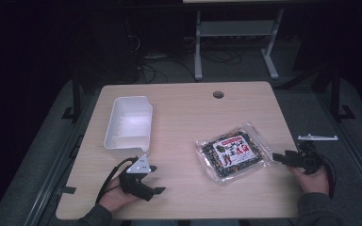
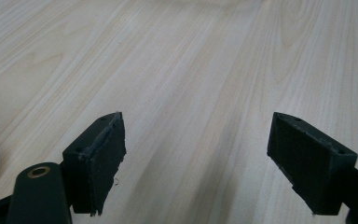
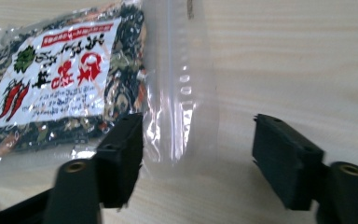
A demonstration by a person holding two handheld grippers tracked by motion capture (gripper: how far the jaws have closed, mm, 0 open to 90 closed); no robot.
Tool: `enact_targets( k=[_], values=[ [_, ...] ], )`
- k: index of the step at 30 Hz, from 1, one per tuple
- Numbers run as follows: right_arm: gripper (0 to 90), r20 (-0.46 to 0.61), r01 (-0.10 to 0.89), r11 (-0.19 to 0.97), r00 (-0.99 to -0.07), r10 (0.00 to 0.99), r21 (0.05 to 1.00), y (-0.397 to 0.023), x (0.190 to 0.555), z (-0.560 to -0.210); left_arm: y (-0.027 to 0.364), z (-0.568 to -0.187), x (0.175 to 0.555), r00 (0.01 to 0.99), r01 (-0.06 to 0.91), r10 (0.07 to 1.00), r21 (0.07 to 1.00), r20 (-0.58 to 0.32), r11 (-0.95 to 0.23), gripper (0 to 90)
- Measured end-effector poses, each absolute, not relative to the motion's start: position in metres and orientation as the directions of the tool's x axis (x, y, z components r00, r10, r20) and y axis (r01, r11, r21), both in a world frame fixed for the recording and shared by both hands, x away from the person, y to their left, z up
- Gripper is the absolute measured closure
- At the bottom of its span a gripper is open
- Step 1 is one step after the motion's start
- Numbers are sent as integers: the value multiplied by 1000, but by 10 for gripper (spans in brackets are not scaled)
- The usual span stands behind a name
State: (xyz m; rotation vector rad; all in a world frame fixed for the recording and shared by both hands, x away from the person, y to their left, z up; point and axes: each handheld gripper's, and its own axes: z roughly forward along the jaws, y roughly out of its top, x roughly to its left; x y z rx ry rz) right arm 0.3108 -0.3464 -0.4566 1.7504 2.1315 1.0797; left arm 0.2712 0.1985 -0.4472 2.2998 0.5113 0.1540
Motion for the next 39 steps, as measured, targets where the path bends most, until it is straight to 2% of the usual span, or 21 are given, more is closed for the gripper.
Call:
enact_targets(
  k=[3,4,9,20,22,23,26,39],
  values=[
    [375,309,783,36,-287,907,621,-347,309,-460,198,-448,271,913,315,406,708,-44,-632,186],
    [416,329,784,27,-291,898,620,-347,308,-463,198,-448,271,913,315,405,708,-44,-633,187],
    [481,361,787,13,-298,883,617,-347,309,-468,198,-448,271,913,315,405,708,-45,-632,186],
    [771,396,785,2,-315,863,619,-347,308,-469,198,-448,272,913,318,406,708,-48,-631,191],
    [794,402,782,-3,-318,859,624,-347,308,-468,198,-448,272,913,317,404,707,-48,-632,193],
    [846,416,776,-14,-323,850,630,-348,307,-466,197,-448,273,914,318,404,706,-49,-633,194],
    [890,428,768,-22,-332,841,640,-348,306,-463,197,-448,273,914,318,403,706,-51,-633,195],
    [899,360,723,35,-385,850,690,-338,303,-437,197,-446,274,914,321,402,712,-59,-624,196]
  ],
)
